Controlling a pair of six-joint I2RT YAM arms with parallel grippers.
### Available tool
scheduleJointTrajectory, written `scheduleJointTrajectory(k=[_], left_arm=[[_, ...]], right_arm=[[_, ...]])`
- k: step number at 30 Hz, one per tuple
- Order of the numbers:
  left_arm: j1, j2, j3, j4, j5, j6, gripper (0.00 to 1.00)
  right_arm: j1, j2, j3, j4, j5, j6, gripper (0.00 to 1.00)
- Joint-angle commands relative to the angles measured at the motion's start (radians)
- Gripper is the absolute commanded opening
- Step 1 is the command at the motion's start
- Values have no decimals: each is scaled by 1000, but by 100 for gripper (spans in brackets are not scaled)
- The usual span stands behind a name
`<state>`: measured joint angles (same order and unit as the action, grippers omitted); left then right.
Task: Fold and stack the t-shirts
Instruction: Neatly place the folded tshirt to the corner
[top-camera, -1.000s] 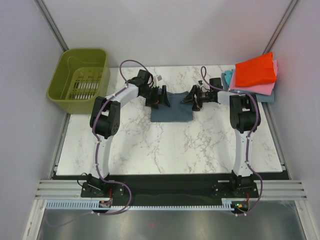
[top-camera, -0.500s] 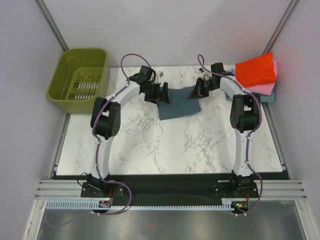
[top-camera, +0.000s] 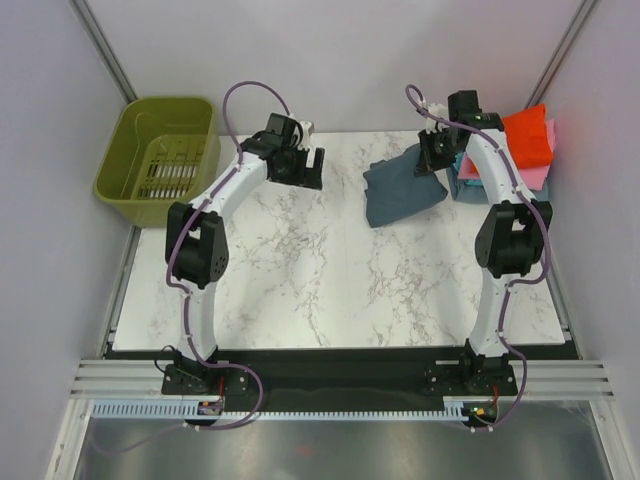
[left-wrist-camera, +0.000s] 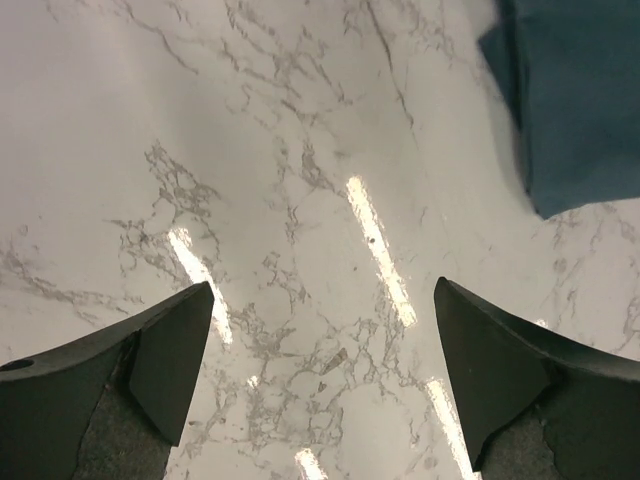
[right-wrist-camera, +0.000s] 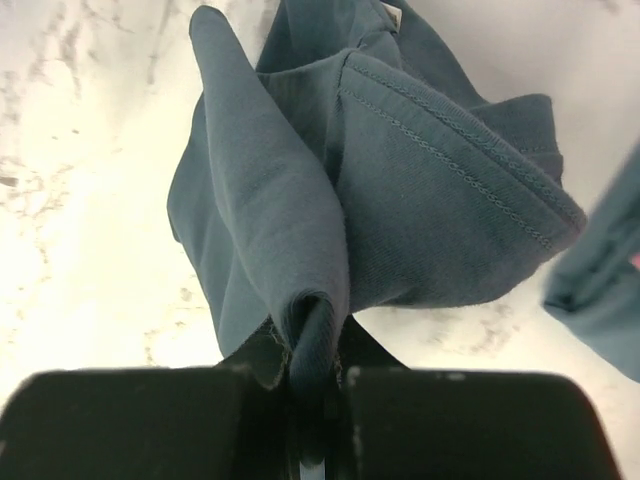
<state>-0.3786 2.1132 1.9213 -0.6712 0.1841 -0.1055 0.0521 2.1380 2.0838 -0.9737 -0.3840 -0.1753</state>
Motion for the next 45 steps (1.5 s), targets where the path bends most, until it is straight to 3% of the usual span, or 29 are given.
scheduleJointTrajectory(k=[1,13,23,33,45], left_arm=[[-20,-36,-65,-53,-63,38,99],[-48,-88,-174,-39,-89,38,99],[-75,-98,-194,-30,-129,49,99],[-134,-87,-205,-30,-181,73,99],[-244,-102,-249,-30,-275,128,99]], right_arm=[[-17,-105,64,-22,83,-92,0],[-101,-73,314,24,204,-105,0],[-261,-61,372,79,228,-43,0],[-420,77,460,93,177,-75,0],[-428,266,530,205,270,-56,0]])
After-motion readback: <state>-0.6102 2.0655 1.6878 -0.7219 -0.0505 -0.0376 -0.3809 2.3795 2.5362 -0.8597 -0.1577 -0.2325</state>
